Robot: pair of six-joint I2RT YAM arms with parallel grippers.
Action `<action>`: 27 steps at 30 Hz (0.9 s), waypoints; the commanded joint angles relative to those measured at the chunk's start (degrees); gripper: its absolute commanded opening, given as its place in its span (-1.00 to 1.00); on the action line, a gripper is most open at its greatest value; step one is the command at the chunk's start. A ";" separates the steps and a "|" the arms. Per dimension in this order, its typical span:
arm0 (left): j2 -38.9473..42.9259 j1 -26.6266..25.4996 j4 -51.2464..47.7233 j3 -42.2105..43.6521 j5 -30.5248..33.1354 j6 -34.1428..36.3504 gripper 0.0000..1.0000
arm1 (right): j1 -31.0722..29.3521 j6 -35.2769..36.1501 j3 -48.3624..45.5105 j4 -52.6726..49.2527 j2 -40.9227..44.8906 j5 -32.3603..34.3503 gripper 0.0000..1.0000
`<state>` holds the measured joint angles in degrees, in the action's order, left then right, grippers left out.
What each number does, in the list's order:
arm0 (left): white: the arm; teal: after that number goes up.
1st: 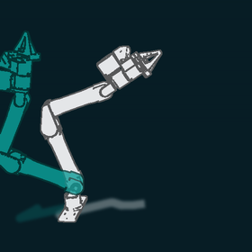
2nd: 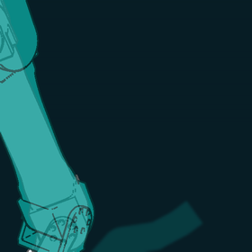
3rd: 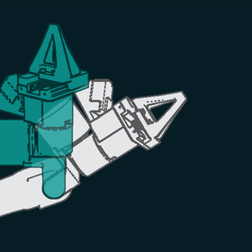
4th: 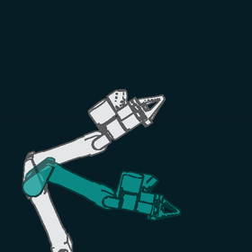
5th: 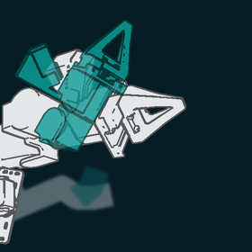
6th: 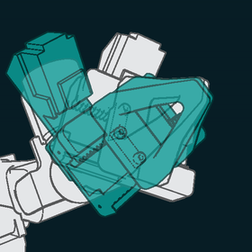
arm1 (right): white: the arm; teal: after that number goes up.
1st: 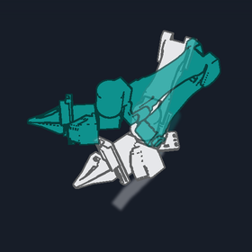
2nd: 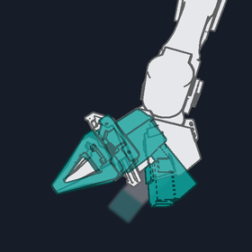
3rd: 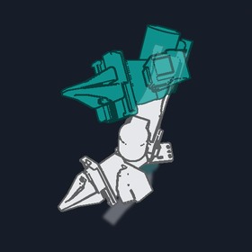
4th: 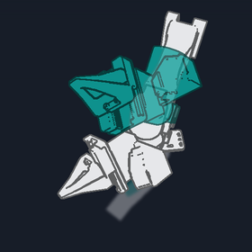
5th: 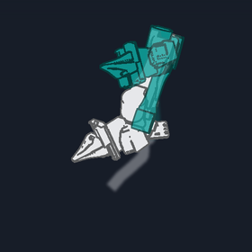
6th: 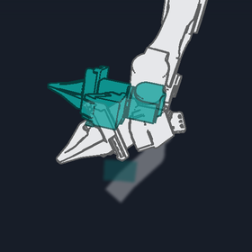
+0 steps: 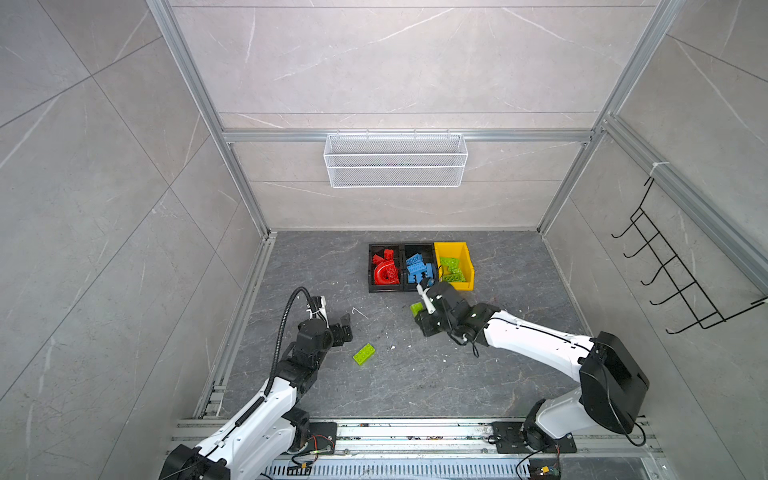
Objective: Sort the legos into containers by color
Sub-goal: 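Lift the lime-green brick and carry it over the yellow bin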
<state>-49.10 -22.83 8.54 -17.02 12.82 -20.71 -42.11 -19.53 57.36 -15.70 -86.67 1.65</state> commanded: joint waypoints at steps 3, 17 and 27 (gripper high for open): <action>-2.56 0.33 1.30 -3.77 -3.83 -0.66 0.99 | 9.36 6.17 6.49 3.68 -2.82 -6.76 -0.52; -3.89 0.33 0.59 -4.86 -4.28 1.39 0.99 | 29.27 6.26 19.68 4.33 -16.65 -17.48 -0.51; -5.22 0.33 -0.19 -6.06 -4.69 2.22 0.99 | 31.22 6.43 24.84 2.84 -21.81 -17.75 -0.36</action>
<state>-54.43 -22.83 7.77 -20.93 8.75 -19.92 -11.00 -13.87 79.61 -11.33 -107.00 -15.20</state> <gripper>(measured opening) 0.994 0.347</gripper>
